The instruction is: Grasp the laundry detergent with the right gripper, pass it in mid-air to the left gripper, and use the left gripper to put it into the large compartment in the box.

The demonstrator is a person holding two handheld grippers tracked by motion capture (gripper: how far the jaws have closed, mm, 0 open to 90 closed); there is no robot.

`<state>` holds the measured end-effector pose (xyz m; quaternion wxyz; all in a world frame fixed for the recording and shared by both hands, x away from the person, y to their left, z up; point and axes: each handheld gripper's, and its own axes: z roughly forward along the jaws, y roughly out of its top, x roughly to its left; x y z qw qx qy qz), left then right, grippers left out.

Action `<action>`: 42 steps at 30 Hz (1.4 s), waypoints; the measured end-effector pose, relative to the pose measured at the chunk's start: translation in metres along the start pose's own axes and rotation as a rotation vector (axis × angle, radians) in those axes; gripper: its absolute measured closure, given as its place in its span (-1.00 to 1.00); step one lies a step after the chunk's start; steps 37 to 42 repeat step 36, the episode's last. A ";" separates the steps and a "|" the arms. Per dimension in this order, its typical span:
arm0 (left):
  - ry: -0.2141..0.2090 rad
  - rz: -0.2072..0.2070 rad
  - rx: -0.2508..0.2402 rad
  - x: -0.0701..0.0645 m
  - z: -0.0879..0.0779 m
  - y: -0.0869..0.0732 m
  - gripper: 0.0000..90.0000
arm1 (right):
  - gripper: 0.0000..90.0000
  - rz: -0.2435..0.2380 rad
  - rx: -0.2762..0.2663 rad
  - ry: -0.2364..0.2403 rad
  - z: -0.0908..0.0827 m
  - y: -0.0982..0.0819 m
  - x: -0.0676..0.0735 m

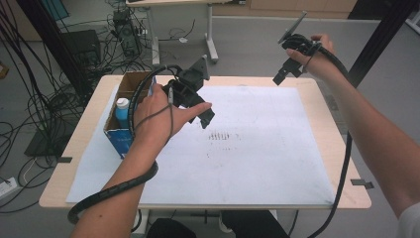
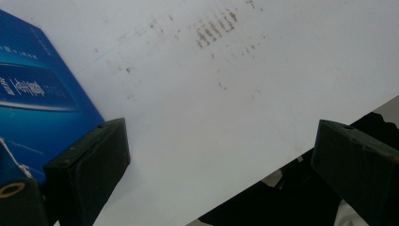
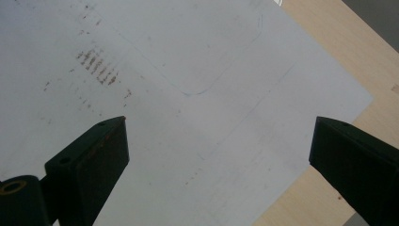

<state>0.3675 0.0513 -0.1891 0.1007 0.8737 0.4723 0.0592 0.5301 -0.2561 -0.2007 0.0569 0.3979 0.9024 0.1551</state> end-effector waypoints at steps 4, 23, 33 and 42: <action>0.000 0.000 0.004 -0.001 0.001 0.001 -0.88 | -0.89 -0.001 0.003 0.002 -0.001 -0.001 -0.001; -0.003 0.000 0.001 0.001 0.001 0.001 -0.89 | -0.89 -0.006 0.016 -0.001 0.003 0.002 0.000; -0.003 -0.002 0.000 0.003 0.002 0.003 -0.88 | -0.89 -0.006 0.021 -0.006 0.002 0.001 -0.001; -0.005 -0.003 -0.002 0.003 0.002 0.003 -0.88 | -0.89 -0.006 0.021 -0.005 0.002 0.001 0.000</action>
